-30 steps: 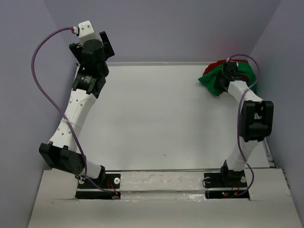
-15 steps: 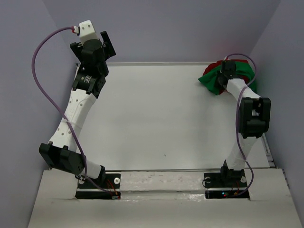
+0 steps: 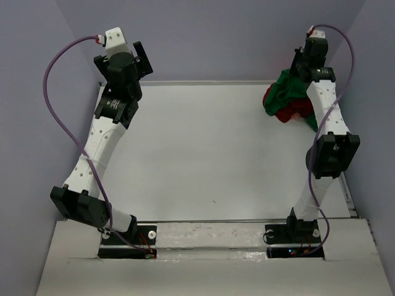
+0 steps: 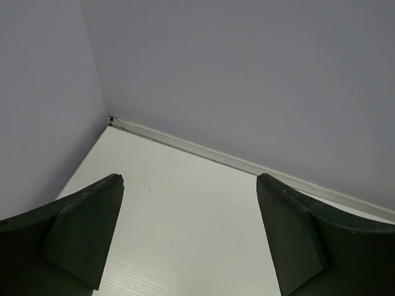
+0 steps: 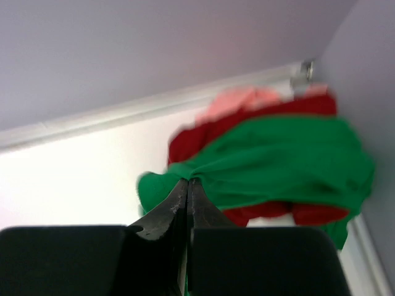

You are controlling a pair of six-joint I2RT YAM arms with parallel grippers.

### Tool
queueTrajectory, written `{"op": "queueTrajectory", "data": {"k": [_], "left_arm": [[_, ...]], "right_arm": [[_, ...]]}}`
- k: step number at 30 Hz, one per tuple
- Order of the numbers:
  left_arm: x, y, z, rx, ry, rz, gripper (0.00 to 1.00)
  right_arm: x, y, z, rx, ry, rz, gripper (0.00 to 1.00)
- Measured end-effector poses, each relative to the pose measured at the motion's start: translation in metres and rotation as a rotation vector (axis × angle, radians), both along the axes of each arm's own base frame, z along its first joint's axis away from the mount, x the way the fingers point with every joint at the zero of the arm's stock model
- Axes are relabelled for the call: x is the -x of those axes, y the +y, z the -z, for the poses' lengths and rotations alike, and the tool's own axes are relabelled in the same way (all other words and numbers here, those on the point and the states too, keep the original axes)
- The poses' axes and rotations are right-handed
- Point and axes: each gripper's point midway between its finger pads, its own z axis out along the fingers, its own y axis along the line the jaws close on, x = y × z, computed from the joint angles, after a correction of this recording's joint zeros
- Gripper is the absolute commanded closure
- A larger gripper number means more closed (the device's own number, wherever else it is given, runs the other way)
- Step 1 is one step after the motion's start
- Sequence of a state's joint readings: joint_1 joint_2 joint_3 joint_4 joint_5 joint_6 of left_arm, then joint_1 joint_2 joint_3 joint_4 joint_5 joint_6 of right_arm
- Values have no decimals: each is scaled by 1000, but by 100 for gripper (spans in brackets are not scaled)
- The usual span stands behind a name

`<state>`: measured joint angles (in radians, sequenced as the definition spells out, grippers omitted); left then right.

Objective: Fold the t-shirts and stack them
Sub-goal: Grab the tshirt from the pile

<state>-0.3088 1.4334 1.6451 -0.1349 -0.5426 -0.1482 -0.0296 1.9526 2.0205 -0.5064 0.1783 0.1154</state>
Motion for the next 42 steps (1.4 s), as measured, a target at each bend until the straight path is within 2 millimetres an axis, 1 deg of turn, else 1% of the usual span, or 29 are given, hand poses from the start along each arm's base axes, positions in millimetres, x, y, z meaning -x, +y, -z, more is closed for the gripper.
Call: {"op": "queueTrajectory", "data": {"k": [1, 2, 3, 4, 5, 6, 7, 9, 11, 12, 15, 17, 19, 21, 24, 25, 26, 27, 31, 32, 34, 36, 37, 40, 42], "left_arm": [[1, -1, 1, 0, 1, 3, 1], [2, -2, 3, -1, 4, 8, 1], [3, -3, 5, -2, 7, 10, 1], [5, -3, 7, -3, 11, 13, 1], [6, -4, 8, -4, 13, 15, 1], [7, -4, 9, -4, 15, 18, 1], [8, -5, 10, -4, 16, 19, 1], [11, -6, 11, -5, 17, 26, 1], [13, -9, 9, -4, 12, 33, 1], [15, -10, 7, -3, 6, 36, 1], [19, -10, 7, -1, -3, 36, 1], [21, -10, 9, -1, -1, 36, 1], [22, -11, 10, -2, 1, 39, 1], [22, -12, 13, -4, 6, 40, 1], [22, -15, 18, -11, 18, 46, 1], [22, -16, 19, -13, 20, 46, 1], [22, -16, 20, -16, 23, 47, 1], [23, -17, 21, -17, 25, 47, 1], [29, -13, 19, -20, 25, 31, 1], [32, -11, 17, -21, 20, 24, 1], [38, -5, 10, -20, 6, 5, 1], [45, 1, 3, -22, -9, -17, 1], [48, 4, 1, -23, -15, -26, 1], [57, 12, -7, -25, -29, -54, 1], [60, 17, -11, -29, -34, -77, 1]], "right_arm": [[-2, 0, -26, 10, -40, -6, 100], [-5, 0, -60, 22, -106, -12, 100], [-8, 0, -87, 33, -160, -22, 100], [-7, 1, -133, 49, -268, -33, 100], [-3, 2, -156, 57, -321, -42, 100], [2, 3, -175, 62, -363, -48, 100], [10, 5, -199, 68, -418, -68, 100], [23, 11, -226, 88, -476, -99, 100], [30, 21, -236, 103, -493, -133, 100], [34, 29, -241, 115, -501, -156, 100], [42, 48, -247, 146, -505, -207, 100], [51, 64, -253, 167, -510, -243, 100], [61, 69, -263, 194, -526, -250, 100], [78, 65, -281, 226, -557, -235, 100], [111, 55, -311, 267, -616, -197, 100], [127, 51, -325, 277, -646, -180, 100], [138, 49, -335, 282, -668, -173, 100], [156, 44, -349, 292, -705, -151, 100], [202, 31, -385, 327, -803, -90, 100], [209, 29, -388, 334, -816, -77, 100], [216, 25, -389, 341, -819, -58, 100], [214, 23, -386, 348, -808, -48, 100], [211, 22, -383, 351, -798, -42, 100], [191, 19, -361, 366, -728, -33, 100], [177, 17, -341, 383, -666, -28, 100]]}}
